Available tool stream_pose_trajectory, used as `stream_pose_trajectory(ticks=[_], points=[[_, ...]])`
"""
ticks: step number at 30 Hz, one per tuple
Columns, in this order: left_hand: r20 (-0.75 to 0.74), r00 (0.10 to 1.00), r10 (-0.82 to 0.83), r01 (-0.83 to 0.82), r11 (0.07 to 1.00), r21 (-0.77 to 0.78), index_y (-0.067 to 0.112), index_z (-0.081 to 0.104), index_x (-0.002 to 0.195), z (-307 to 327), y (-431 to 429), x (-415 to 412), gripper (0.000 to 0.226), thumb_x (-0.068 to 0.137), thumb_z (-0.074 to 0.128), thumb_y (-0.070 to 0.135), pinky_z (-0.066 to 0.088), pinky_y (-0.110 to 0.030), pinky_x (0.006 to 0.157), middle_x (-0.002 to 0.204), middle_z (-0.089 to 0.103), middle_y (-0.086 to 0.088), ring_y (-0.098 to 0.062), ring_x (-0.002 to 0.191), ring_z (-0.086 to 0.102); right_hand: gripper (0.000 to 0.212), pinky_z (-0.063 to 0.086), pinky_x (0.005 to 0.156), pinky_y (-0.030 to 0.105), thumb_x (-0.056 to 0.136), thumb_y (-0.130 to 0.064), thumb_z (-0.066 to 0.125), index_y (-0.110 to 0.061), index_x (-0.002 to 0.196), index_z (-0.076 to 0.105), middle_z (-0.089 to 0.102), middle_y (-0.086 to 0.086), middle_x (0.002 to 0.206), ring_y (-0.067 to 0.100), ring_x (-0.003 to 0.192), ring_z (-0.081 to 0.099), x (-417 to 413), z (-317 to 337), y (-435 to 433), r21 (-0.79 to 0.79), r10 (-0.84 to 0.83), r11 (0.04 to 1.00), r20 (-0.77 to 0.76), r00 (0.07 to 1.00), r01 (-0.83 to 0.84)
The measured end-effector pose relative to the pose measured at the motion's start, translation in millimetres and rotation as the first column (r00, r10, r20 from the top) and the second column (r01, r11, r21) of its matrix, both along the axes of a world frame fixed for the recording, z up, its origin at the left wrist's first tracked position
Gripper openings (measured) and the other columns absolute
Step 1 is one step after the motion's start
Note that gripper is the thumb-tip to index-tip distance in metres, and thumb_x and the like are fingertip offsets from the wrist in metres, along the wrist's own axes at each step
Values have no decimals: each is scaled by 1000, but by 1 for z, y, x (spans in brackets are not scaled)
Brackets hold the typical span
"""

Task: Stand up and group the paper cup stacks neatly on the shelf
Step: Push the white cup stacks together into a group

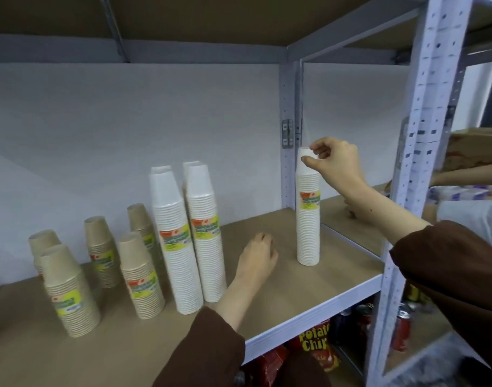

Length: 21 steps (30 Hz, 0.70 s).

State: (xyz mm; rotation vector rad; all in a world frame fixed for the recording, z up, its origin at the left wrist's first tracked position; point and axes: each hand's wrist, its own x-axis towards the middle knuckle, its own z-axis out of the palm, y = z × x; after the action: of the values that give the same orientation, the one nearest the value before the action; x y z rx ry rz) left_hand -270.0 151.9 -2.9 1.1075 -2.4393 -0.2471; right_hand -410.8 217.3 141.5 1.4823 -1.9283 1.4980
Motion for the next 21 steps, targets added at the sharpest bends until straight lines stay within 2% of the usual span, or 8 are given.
stream_pose_trajectory(ticks=[6,9,17,21], points=[[112,992,58,-68,994,89,1,48,123,-43,-12,-12,33,92,39,12,44,-37,95,128,46,-15,-29,117,49,48,39,83,24,81,-24,69,-1,121,55,59,15,121,26,108,55,-12,-4,-10,10,-59,998,-13,998,59],[132,988,76,-91,990,110,-1,49,119,-53,-17,-13,31,92,37,12,42,-37,97,127,46,-16,-29,118,48,59,43,93,31,80,-26,70,-2,128,47,51,16,129,28,115,52,-17,-6,-16,37,-86,996,14,996,85],[103,992,76,-92,983,158,-3,53,112,-64,-21,-14,32,94,37,16,42,-39,96,124,49,-18,-29,116,47,75,42,99,36,76,-32,73,1,135,38,47,18,136,30,124,48,-29,-17,-33,201,-125,975,142,982,95],[107,992,66,-83,984,160,-3,52,114,-64,-21,-13,33,94,36,17,41,-38,98,126,48,-18,-29,119,45,69,45,97,37,80,-29,70,1,134,39,51,18,134,31,121,51,-31,-22,-39,280,-91,959,199,976,32]])
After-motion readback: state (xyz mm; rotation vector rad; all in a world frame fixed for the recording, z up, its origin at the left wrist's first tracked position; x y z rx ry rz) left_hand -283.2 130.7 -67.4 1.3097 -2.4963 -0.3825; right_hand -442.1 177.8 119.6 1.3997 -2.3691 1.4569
